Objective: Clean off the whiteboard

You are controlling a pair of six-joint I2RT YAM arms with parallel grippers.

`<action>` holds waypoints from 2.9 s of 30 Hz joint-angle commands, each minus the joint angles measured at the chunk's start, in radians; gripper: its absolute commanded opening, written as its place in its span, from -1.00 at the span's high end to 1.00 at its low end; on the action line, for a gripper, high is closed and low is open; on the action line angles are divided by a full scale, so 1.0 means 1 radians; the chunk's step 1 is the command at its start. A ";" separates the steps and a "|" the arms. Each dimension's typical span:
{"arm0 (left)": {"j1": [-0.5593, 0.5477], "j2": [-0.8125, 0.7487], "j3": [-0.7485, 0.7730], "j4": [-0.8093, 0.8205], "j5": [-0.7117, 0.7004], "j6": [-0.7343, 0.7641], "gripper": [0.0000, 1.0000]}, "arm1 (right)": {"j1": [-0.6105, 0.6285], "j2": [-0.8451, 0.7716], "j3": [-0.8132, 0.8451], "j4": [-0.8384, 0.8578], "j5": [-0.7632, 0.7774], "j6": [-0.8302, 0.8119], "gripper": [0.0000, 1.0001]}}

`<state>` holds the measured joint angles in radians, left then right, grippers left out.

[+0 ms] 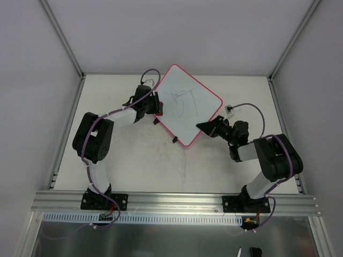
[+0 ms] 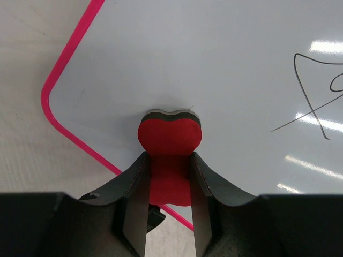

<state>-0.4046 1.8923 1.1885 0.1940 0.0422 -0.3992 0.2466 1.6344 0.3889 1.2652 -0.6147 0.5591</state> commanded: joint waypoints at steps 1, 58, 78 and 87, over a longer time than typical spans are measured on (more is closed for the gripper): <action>0.001 0.042 0.031 -0.013 -0.018 0.020 0.88 | 0.017 -0.036 0.031 0.267 -0.066 -0.021 1.00; -0.212 0.057 0.178 -0.082 -0.045 0.108 0.88 | 0.026 -0.025 0.038 0.267 -0.077 -0.024 1.00; 0.052 0.119 0.175 -0.096 0.031 0.065 0.88 | 0.026 -0.028 0.036 0.267 -0.077 -0.024 1.00; 0.058 0.120 0.126 -0.088 0.039 0.039 0.90 | 0.029 -0.025 0.038 0.267 -0.077 -0.024 1.00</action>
<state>-0.3386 1.9862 1.3510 0.1417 0.0692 -0.3477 0.2504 1.6344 0.3965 1.2533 -0.6144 0.5606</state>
